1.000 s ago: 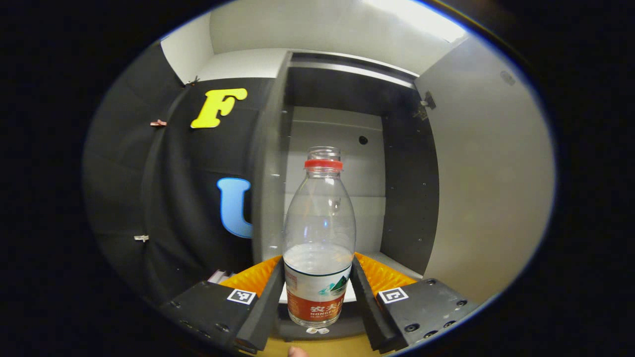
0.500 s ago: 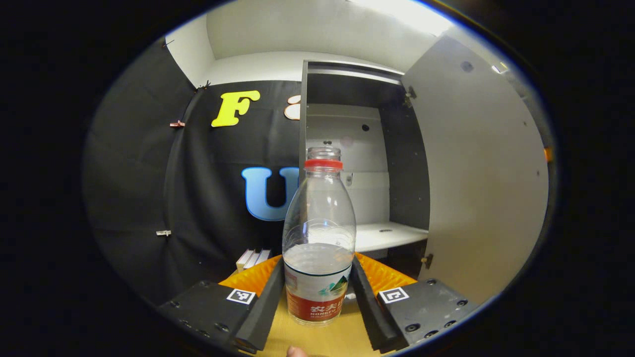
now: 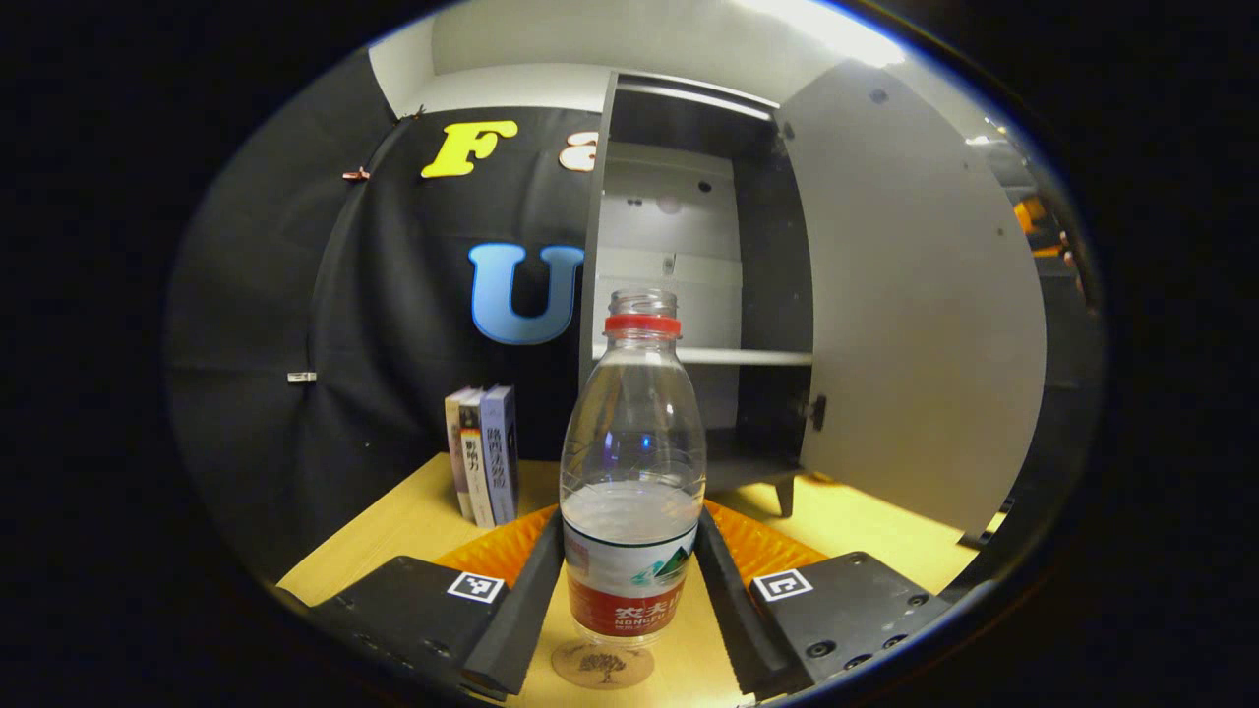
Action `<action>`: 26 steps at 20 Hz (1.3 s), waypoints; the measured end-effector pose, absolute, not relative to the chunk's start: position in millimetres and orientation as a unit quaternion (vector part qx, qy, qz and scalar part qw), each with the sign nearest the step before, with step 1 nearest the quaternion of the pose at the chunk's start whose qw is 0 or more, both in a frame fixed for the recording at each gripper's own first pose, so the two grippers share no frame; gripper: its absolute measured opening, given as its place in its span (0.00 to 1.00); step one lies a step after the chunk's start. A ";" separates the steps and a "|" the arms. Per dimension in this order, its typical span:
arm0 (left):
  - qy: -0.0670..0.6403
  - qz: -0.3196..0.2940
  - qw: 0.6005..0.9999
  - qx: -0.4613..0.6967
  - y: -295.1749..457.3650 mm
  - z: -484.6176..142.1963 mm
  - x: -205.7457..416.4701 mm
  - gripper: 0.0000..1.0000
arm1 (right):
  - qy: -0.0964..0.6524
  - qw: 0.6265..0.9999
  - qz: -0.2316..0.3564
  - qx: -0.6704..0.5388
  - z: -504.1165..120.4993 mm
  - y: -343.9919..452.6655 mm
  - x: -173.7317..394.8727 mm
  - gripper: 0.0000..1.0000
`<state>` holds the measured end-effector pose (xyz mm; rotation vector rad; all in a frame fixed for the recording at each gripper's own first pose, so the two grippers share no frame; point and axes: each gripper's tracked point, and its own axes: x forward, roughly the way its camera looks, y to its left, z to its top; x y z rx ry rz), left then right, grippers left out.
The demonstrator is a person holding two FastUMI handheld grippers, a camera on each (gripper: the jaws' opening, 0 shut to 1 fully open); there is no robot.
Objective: Open the cabinet door with the right hand, grasp the bottle in the cabinet with the left hand and place it on the coaster, then close the cabinet door with the right hand.
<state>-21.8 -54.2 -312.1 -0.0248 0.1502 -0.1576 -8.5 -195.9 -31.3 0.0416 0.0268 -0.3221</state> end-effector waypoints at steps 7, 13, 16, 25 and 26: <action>0.100 -0.098 0.990 -0.029 -55.1 -383.6 -25.4 0.77 | 0.034 0.982 -0.181 0.032 -32.9 -186.4 -22.5 0.98; 0.089 -0.103 0.990 -0.034 -50.1 -401.6 -22.4 0.77 | 0.042 0.978 -0.200 0.046 -30.5 -183.6 -37.3 0.98; 0.089 -0.103 0.990 -0.032 -48.1 -406.6 -19.9 0.77 | 0.044 0.977 -0.206 0.043 -30.0 -182.7 -42.9 0.98; 0.104 -0.135 0.985 -0.031 -54.8 -413.6 -31.5 0.86 | 0.049 0.977 -0.201 0.043 -33.5 -176.2 -45.7 0.97; 0.104 -0.132 0.985 -0.031 -53.4 -411.3 -32.0 0.89 | 0.049 0.978 -0.200 0.046 -34.7 -175.3 -44.9 0.97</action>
